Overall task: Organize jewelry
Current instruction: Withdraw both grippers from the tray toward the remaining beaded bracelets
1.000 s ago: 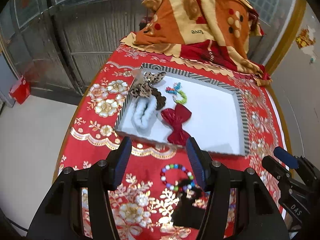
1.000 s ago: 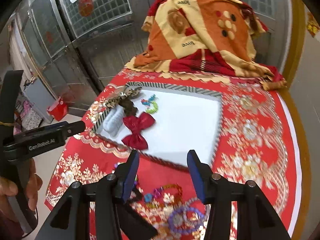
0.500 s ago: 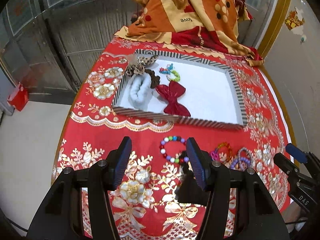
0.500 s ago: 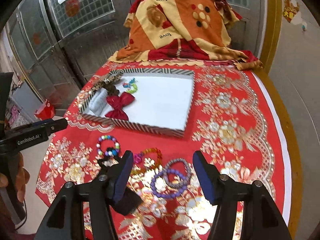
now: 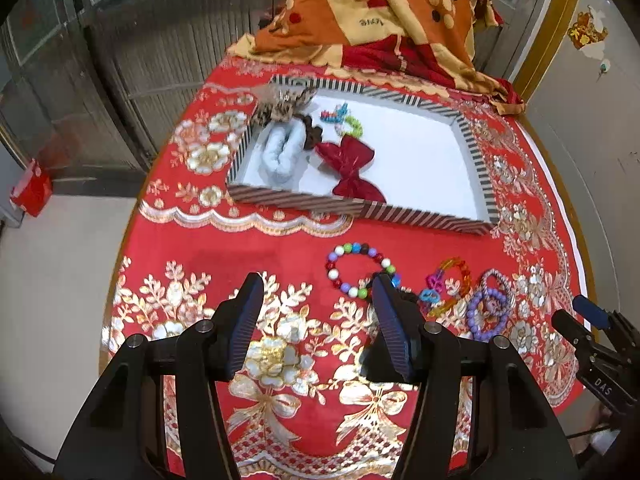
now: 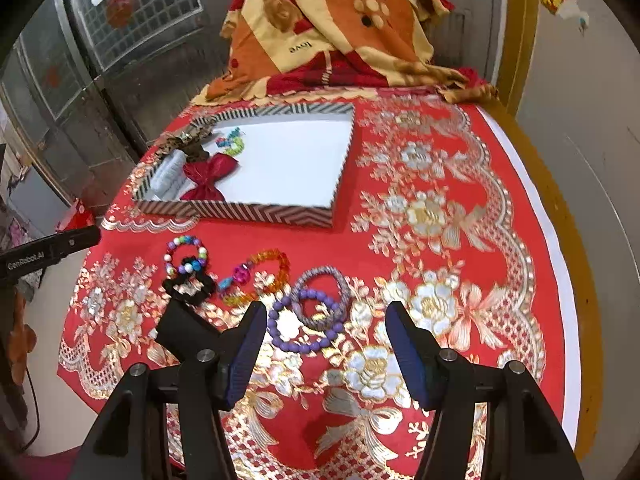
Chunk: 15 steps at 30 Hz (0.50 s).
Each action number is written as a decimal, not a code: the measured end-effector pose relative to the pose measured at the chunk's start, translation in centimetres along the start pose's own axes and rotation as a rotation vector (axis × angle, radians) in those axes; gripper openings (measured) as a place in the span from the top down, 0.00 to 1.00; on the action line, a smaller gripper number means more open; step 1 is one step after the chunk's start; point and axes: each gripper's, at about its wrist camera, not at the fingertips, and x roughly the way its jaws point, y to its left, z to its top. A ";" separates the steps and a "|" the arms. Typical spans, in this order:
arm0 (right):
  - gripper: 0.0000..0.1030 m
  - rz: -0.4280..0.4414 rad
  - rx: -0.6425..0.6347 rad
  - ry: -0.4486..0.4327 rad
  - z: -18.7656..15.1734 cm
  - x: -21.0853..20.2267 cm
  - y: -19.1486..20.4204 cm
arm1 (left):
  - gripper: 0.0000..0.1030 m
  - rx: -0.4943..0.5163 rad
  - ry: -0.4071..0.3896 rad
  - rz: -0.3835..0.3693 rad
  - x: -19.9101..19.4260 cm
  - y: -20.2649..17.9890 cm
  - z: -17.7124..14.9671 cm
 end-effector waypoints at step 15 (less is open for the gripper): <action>0.42 0.041 0.017 0.088 -1.8 3.2 -1.2 | 0.45 -0.055 0.223 -0.178 5.1 -0.7 -1.5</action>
